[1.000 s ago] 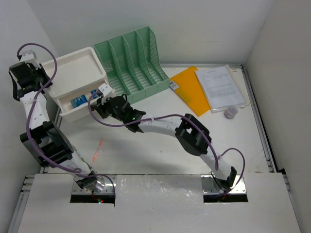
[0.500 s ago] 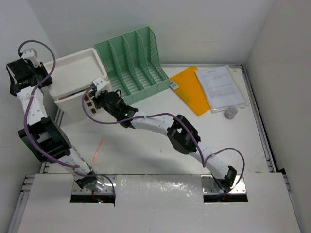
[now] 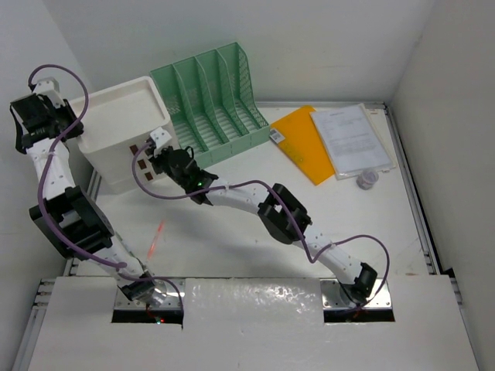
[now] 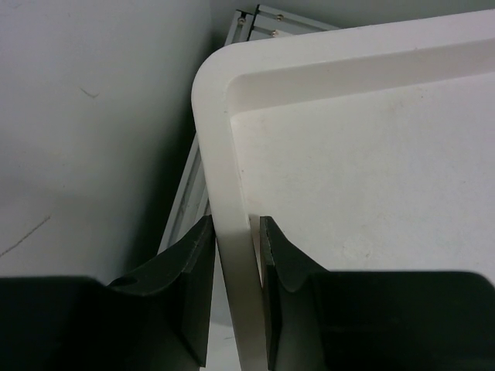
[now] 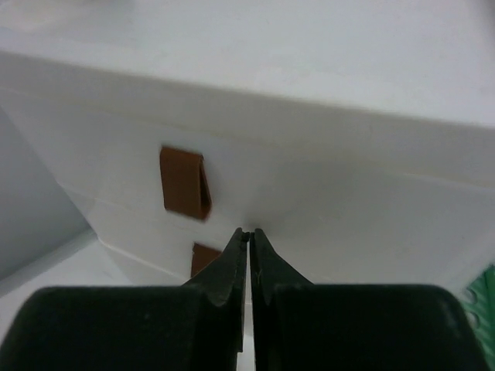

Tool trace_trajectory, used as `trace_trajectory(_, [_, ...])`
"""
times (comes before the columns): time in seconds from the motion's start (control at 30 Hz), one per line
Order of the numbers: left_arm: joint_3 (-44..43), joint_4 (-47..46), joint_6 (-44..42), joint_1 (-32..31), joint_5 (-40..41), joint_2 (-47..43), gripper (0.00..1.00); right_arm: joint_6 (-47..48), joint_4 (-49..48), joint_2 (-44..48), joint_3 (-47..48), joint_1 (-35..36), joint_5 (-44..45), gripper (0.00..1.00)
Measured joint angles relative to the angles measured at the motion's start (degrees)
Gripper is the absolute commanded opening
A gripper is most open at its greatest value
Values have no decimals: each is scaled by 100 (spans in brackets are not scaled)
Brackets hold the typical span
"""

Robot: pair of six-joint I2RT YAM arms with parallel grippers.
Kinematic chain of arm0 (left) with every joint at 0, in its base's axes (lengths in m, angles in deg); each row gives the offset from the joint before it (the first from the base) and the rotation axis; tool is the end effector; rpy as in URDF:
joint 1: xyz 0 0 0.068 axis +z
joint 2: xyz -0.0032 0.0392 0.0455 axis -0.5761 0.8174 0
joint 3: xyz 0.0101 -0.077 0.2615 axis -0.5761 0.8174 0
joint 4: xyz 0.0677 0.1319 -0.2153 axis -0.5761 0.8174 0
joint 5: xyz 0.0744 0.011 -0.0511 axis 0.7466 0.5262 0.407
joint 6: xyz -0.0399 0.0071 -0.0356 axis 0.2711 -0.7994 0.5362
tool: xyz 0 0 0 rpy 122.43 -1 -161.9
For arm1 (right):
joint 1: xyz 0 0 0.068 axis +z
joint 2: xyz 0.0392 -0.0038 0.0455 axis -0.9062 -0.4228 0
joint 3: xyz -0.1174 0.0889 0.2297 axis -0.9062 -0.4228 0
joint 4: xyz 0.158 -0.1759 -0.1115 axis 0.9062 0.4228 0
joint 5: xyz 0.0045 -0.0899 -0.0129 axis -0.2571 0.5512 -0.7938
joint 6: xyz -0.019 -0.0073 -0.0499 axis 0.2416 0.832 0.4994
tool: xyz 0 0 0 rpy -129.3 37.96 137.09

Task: Organize the desk

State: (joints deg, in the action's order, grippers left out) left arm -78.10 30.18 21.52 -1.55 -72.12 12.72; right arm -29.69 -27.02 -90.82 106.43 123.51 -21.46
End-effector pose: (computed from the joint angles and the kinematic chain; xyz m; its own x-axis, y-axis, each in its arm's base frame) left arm 0.3270 0.2043 0.3510 -0.4665 -0.1416 -0.8731 -0.2384 0.9707 -0.0301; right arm 0.3243 0.5139 0.2037 -0.0588 0.1806 -0.9818 -0.7090 0.6848 0.1684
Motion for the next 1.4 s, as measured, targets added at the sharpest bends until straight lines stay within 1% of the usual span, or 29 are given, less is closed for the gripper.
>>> trace_trajectory(0.03, [35,-39,28,7,-13,-15,0,7,-52,66,-153,0,4,8])
trace_trajectory(0.07, [66,-76,70,13,-26,-28,0,2,-140,216,-474,-2,7,20])
trace_trajectory(0.17, [229,-275,249,28,-63,-92,0,-79,-391,647,-1453,9,15,41])
trace_trajectory(0.2, [308,-367,341,37,-74,-125,0,-111,-463,682,-1598,13,15,48])
trace_trajectory(0.23, [387,-459,435,50,-98,-157,0,-146,-531,691,-1705,31,17,49])
trace_trajectory(0.43, [975,-960,1071,166,-262,-501,0,-271,-614,686,-1781,210,122,49])
trace_trajectory(0.5, [1110,-964,1202,199,-334,-627,0,-293,-695,686,-1836,262,144,49])
trace_trajectory(0.67, [1307,-872,1386,229,-531,-846,0,-374,-741,688,-2006,284,136,54])
trace_trajectory(0.8, [1394,-811,1488,245,-673,-942,0,-492,-780,695,-2170,275,164,55])
trace_trajectory(0.9, [1644,-977,1585,245,-680,-1130,0,-625,-772,695,-2208,275,201,52])
trace_trajectory(1.03, [2092,-1244,1823,245,-599,-1497,0,-734,-787,693,-2203,376,374,51])
trace_trajectory(1.17, [2417,-1390,2079,262,-520,-1805,0,-669,-874,693,-2175,533,706,49])
trace_trajectory(1.27, [2573,-1405,2232,361,-570,-1967,0,-584,-890,691,-2046,667,1088,44])
trace_trajectory(1.3, [2612,-1408,2275,411,-608,-2009,0,-562,-881,688,-2002,695,1231,38])
trace_trajectory(1.33, [2649,-1408,2315,455,-638,-2044,0,-525,-872,686,-1974,715,1335,36])
trace_trajectory(1.4, [2717,-1412,2411,562,-682,-2111,0,-511,-848,658,-1895,732,1530,35])
